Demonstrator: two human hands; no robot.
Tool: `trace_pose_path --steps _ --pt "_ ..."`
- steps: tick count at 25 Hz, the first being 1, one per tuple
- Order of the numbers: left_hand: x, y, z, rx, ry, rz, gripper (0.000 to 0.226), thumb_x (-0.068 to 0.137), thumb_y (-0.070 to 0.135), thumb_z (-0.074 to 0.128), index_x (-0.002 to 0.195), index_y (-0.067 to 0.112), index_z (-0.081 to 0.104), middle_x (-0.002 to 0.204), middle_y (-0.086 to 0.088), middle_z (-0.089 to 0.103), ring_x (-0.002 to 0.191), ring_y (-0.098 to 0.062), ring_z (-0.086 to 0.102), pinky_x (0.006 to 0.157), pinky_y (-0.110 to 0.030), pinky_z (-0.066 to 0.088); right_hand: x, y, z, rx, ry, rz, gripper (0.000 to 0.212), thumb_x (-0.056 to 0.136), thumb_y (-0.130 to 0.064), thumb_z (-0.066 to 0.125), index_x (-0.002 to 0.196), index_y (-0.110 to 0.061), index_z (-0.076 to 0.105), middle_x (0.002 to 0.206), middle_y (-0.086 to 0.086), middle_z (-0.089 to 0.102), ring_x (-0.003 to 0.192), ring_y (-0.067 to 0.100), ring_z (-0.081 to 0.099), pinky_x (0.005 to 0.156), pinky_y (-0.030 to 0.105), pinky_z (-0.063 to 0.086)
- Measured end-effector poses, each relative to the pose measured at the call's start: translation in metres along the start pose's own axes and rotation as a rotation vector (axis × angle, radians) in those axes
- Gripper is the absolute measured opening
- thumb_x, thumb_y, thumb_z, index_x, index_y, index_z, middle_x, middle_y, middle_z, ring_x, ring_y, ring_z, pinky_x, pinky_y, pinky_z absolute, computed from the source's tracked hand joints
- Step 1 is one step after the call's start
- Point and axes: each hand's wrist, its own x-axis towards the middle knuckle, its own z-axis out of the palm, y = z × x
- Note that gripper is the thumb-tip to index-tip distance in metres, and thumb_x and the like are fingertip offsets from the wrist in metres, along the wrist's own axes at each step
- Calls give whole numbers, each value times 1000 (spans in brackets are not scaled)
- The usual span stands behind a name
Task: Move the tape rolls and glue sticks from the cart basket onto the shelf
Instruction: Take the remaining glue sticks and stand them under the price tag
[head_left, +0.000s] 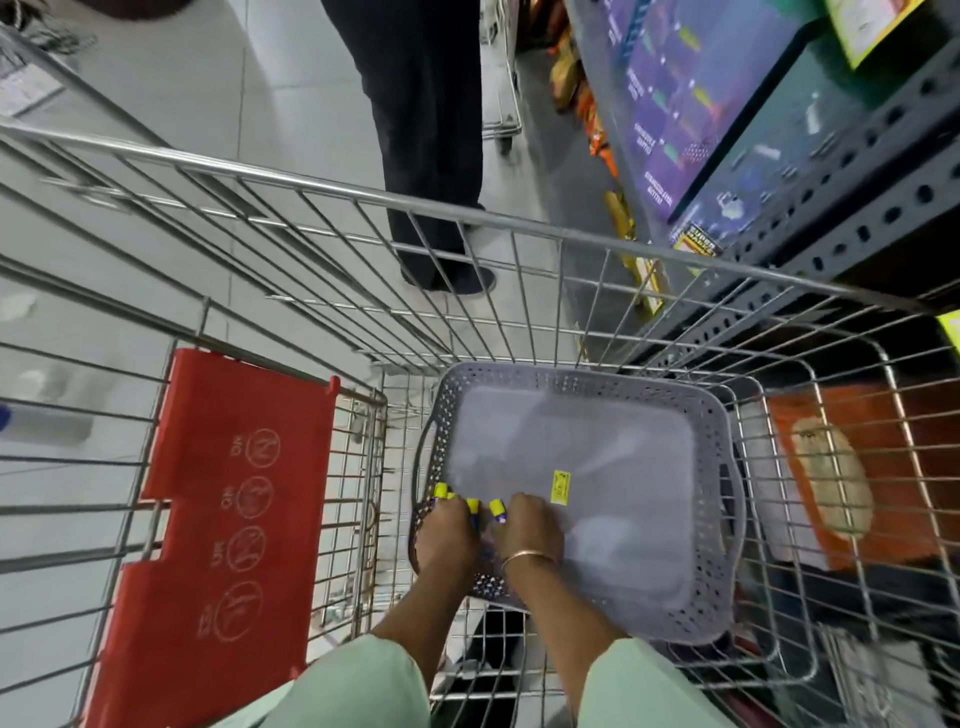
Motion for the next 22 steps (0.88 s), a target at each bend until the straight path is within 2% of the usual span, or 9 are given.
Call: trace_pose_path --steps 4,7,11,13,15,16,19,20,22 --pt "-7 13 -12 -37 57 30 43 82 46 58 78 3 63 87 -23 69 84 -39 65 66 -36 51 -8 10 -34 211 87 33 21 83 -15 59 98 -1 61 109 24 65 106 38 59 76 38 50" --pt "-25 51 -36 -100 98 175 22 76 21 65 71 0 62 75 -24 69 71 -37 65 59 -39 52 -20 20 -88 463 225 -29 7 79 -6 62 73 -6 57 77 24 65 78 34 61 59 33 38" --pt "-78 120 -75 -394 128 427 24 72 6 65 53 5 50 57 -23 60 56 -30 54 54 -37 39 -68 42 -183 589 397 -157 26 79 1 56 59 -15 51 48 -1 43 55 22 43 51 28 31" --pt "-111 154 -96 -505 122 554 22 74 4 64 56 6 53 56 -21 59 55 -22 49 55 -31 36 -103 62 -234 609 550 -221 15 78 3 60 68 -8 63 50 4 55 50 21 47 49 30 38" --pt "-151 191 -114 -554 103 727 16 77 3 64 62 6 60 57 -10 58 57 -15 49 54 -24 38 -147 93 -282 654 754 -248 7 75 5 65 79 0 68 63 20 69 54 18 55 57 27 46" --pt "-173 211 -119 -558 107 816 12 78 4 64 65 5 64 59 -5 58 58 -13 50 52 -16 37 -170 111 -304 667 842 -245 8 74 4 67 81 1 69 70 23 71 59 16 57 58 20 45" --pt "-248 274 -112 -584 59 1023 6 77 5 66 71 4 67 62 -4 60 52 -2 55 50 -16 41 -243 170 -352 706 1081 -216 9 76 -3 68 83 3 70 74 22 73 75 8 57 55 -1 37" --pt "-281 293 -101 -602 11 1083 6 75 0 67 75 6 69 66 -6 66 49 9 56 54 -11 43 -271 195 -360 715 1159 -179 10 76 -3 67 83 3 70 74 22 73 78 8 57 55 -4 35" --pt "-354 322 -71 -611 -43 1198 13 72 -4 69 84 1 71 77 -11 72 57 12 61 61 -2 41 -326 250 -366 728 1278 -87 10 74 2 66 83 4 69 70 19 71 80 6 58 55 -3 35"
